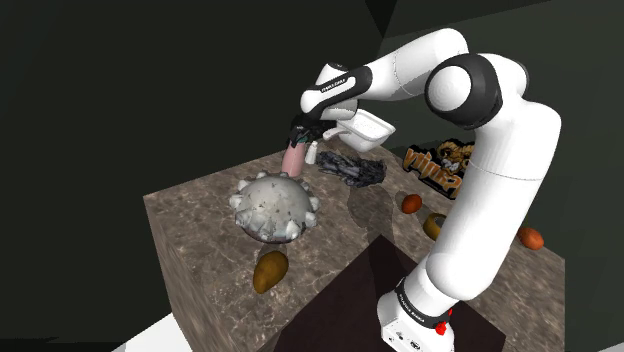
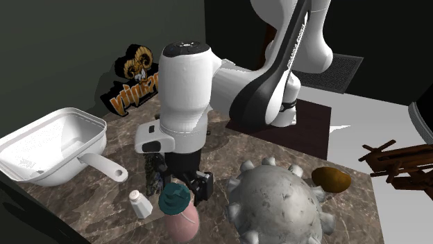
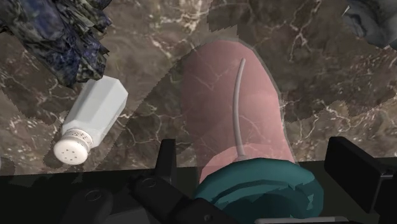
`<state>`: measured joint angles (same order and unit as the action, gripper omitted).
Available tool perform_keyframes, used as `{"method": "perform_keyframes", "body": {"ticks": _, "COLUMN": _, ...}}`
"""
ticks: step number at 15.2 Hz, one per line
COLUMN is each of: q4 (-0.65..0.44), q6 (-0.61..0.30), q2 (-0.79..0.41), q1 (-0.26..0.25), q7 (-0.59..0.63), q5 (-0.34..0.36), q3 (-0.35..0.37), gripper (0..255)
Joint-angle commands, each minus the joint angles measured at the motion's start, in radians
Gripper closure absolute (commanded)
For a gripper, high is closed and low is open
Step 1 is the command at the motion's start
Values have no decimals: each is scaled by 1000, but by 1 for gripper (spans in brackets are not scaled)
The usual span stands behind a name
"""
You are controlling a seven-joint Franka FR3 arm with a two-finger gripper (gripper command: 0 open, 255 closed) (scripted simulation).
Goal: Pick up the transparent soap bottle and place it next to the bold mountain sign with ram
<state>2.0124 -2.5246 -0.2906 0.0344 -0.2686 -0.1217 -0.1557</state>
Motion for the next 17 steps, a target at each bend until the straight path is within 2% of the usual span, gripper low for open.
{"method": "perform_keyframes", "body": {"ticks": 1, "q4": 0, "q6": 0, "q2": 0, "q1": 0, "q7": 0, "q5": 0, "q3": 0, "gripper": 0}}
{"method": "perform_keyframes", "body": {"ticks": 2, "q4": 0, "q6": 0, "q2": 0, "q1": 0, "q7": 0, "q5": 0, "q3": 0, "gripper": 255}}
{"method": "perform_keyframes", "body": {"ticks": 11, "q4": 0, "q6": 0, "q2": 0, "q1": 0, "q7": 0, "q5": 0, "q3": 0, "gripper": 255}}
{"method": "perform_keyframes", "body": {"ticks": 17, "q4": -24, "q6": 69, "q2": 45, "q1": -5, "q7": 13, "q5": 17, "q3": -7, "gripper": 255}}
